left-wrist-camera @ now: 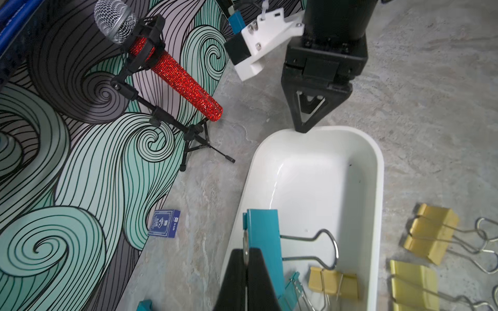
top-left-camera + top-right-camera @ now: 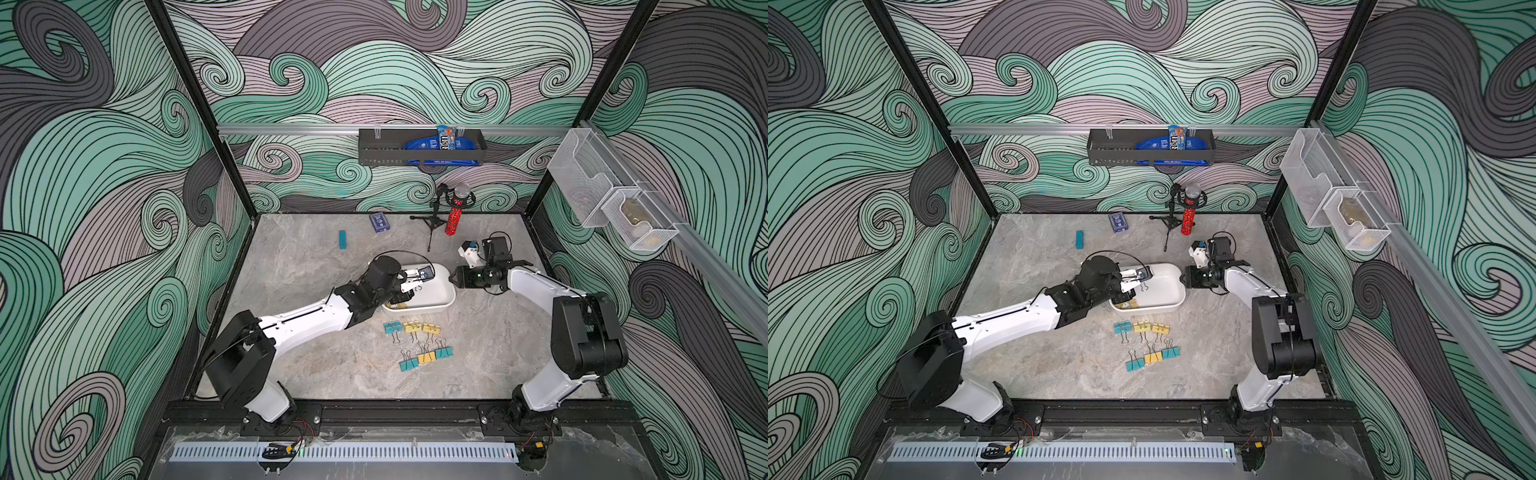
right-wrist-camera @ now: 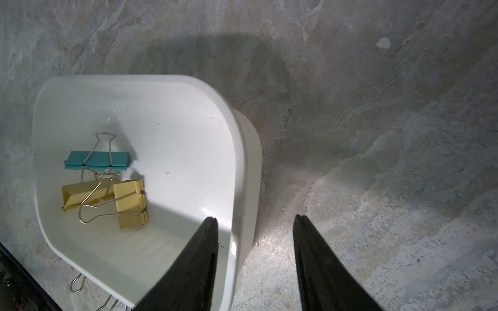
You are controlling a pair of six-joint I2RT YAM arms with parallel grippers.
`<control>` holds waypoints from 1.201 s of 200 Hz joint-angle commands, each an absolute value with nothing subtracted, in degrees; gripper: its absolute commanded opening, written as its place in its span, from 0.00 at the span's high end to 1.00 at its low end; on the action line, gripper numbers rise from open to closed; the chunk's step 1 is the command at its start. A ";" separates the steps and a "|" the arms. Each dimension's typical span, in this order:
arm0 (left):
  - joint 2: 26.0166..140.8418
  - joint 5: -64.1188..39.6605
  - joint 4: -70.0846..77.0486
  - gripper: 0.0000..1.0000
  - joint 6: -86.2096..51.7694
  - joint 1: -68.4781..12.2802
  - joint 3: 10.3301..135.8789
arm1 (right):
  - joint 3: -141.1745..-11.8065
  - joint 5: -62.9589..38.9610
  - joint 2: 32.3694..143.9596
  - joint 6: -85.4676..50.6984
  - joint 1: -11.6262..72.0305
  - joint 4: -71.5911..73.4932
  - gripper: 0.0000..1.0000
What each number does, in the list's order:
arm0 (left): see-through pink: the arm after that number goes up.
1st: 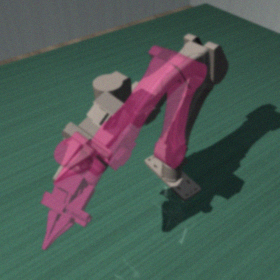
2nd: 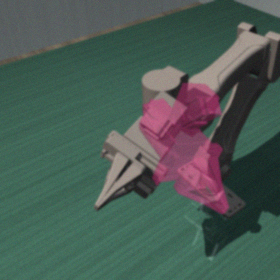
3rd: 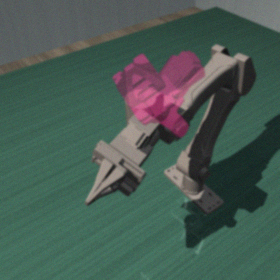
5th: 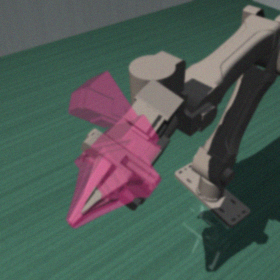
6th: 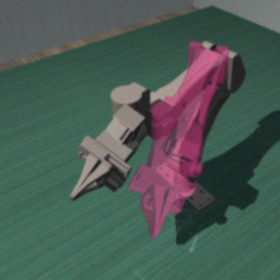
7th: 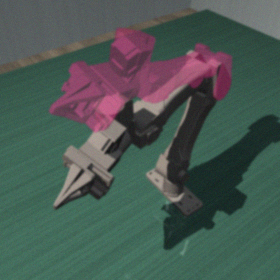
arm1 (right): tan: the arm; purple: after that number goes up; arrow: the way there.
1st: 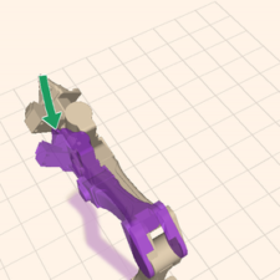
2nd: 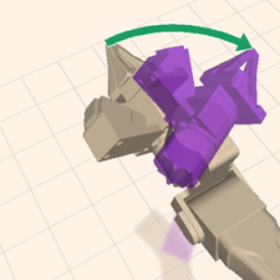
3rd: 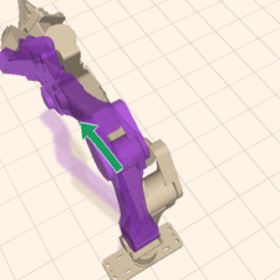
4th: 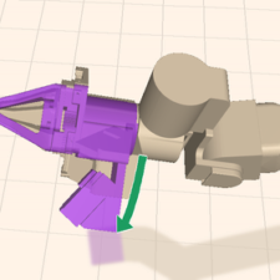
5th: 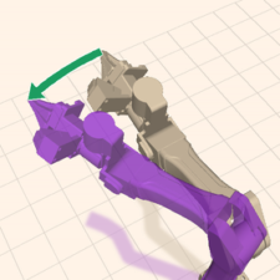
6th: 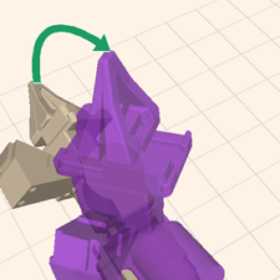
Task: Take out the binder clips from the storage box
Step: Pick up the binder clip from the storage box, then place the binder clip at the center of the board.
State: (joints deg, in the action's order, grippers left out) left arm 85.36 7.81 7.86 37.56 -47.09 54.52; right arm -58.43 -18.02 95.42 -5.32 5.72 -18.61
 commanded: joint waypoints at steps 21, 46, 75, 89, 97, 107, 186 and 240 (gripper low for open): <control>75.94 12.46 8.60 1.00 35.58 -45.47 45.52 | -58.99 -19.07 93.91 -5.71 6.11 -17.97 0.53; 69.87 13.15 10.67 1.00 33.45 -45.00 38.99 | -59.06 -19.07 94.20 -5.72 6.62 -17.95 0.53; 65.11 12.65 13.57 1.00 33.76 -45.06 32.60 | -59.06 -18.99 94.17 -5.76 7.07 -17.95 0.53; 63.77 12.11 14.47 1.00 33.24 -45.01 30.62 | -59.06 -18.98 94.13 -5.71 7.25 -17.86 0.53; 63.27 12.13 14.83 1.00 32.79 -45.09 29.38 | -59.06 -19.00 94.20 -5.71 7.35 -17.87 0.53; 62.84 12.04 15.45 1.00 32.37 -45.05 27.84 | -59.06 -19.09 94.37 -5.71 7.45 -17.75 0.53; 64.60 4.05 17.65 1.00 33.86 -45.52 21.58 | -59.15 -18.81 95.31 -5.64 7.99 -17.66 0.53; 64.41 -1.96 17.98 1.00 38.40 -45.49 19.42 | -59.15 -18.68 95.53 -5.65 7.97 -17.66 0.53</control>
State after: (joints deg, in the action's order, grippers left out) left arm 64.38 2.28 16.23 35.68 -45.30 19.94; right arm -58.43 -18.33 95.46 -5.32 7.70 -18.20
